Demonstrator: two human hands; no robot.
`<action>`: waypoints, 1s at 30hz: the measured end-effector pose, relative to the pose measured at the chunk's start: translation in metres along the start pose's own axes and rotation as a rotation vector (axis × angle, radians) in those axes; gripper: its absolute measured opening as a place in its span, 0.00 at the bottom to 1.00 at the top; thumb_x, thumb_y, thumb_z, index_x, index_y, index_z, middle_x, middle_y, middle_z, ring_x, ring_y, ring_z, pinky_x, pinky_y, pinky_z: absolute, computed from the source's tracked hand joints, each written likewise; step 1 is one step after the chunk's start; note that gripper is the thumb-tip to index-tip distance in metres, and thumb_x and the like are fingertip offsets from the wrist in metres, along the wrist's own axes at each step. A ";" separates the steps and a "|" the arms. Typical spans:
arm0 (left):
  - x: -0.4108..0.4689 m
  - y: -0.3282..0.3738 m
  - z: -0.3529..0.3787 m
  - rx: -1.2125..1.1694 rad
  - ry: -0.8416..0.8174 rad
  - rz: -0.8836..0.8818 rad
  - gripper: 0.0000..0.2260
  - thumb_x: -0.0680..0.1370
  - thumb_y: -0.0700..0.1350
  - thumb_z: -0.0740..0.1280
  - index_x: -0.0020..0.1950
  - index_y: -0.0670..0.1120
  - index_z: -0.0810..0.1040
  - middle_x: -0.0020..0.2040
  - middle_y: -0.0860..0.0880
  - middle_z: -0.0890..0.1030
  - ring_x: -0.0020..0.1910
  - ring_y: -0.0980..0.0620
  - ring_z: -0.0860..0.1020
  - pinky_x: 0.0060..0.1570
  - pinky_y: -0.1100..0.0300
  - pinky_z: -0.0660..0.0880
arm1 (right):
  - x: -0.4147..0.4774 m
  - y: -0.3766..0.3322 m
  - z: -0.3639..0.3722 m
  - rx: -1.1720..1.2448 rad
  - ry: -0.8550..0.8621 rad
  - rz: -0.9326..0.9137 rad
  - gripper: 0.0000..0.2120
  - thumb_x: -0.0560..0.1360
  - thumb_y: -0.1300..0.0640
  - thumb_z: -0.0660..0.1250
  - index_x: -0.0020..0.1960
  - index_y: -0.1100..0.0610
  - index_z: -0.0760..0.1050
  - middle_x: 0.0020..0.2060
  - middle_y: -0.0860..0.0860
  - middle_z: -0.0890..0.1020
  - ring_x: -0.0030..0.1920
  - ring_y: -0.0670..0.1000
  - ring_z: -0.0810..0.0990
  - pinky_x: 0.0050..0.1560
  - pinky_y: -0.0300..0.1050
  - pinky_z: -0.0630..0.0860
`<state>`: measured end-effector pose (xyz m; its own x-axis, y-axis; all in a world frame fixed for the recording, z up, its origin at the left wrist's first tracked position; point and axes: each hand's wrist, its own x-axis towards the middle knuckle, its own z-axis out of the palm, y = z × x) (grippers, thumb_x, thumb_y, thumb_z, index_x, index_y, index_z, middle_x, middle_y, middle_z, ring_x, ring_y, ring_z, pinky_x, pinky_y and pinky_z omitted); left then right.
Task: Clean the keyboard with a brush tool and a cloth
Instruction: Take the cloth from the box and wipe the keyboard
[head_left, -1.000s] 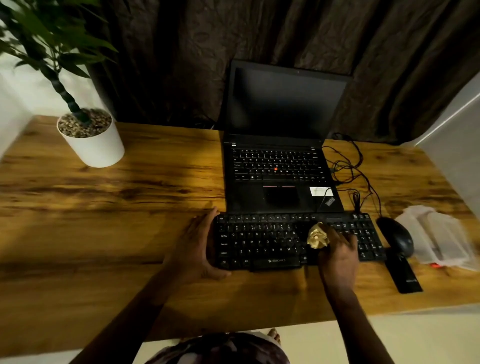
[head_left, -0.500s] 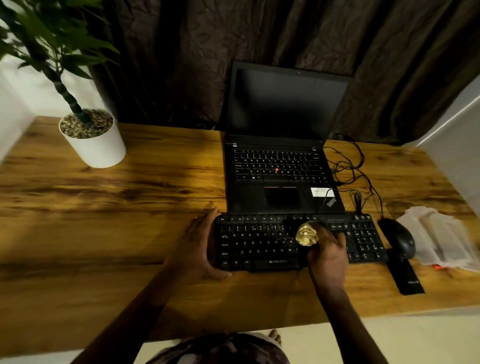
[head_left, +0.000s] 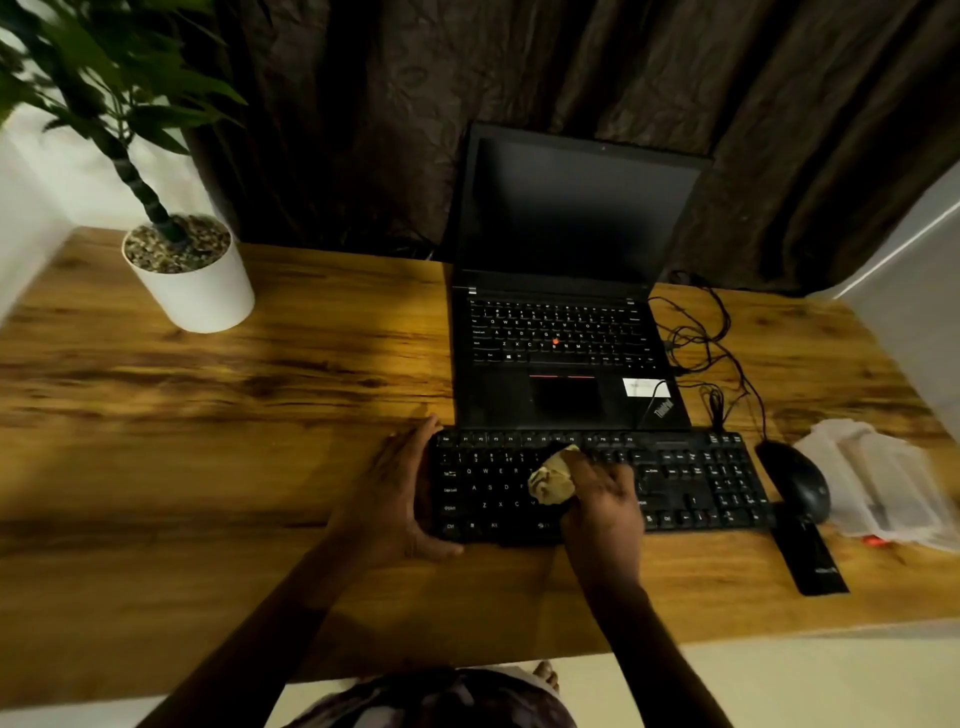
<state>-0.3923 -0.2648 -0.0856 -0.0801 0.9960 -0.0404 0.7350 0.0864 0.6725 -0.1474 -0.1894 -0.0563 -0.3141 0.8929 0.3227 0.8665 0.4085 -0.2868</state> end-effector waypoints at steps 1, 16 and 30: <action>0.000 0.001 0.000 -0.007 -0.002 -0.003 0.67 0.55 0.70 0.77 0.80 0.56 0.38 0.80 0.52 0.55 0.77 0.51 0.55 0.75 0.49 0.59 | -0.001 -0.004 0.002 0.010 -0.003 -0.032 0.27 0.62 0.72 0.75 0.59 0.58 0.81 0.44 0.54 0.85 0.50 0.52 0.71 0.34 0.39 0.68; -0.001 0.003 -0.002 0.000 0.007 0.011 0.66 0.56 0.67 0.79 0.80 0.53 0.41 0.80 0.53 0.54 0.73 0.60 0.51 0.72 0.57 0.53 | -0.004 -0.021 0.008 0.066 0.004 -0.054 0.26 0.61 0.73 0.73 0.58 0.60 0.81 0.46 0.55 0.85 0.47 0.54 0.75 0.33 0.40 0.72; -0.002 0.003 -0.003 -0.030 -0.010 -0.028 0.67 0.53 0.69 0.78 0.78 0.61 0.36 0.80 0.54 0.54 0.76 0.56 0.52 0.74 0.50 0.59 | 0.002 -0.041 0.011 0.057 -0.058 -0.091 0.23 0.63 0.69 0.67 0.57 0.57 0.81 0.48 0.51 0.85 0.45 0.56 0.77 0.34 0.45 0.76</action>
<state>-0.3916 -0.2666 -0.0816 -0.0935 0.9934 -0.0663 0.7121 0.1133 0.6929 -0.1881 -0.2021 -0.0539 -0.4137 0.8605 0.2973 0.8105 0.4969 -0.3101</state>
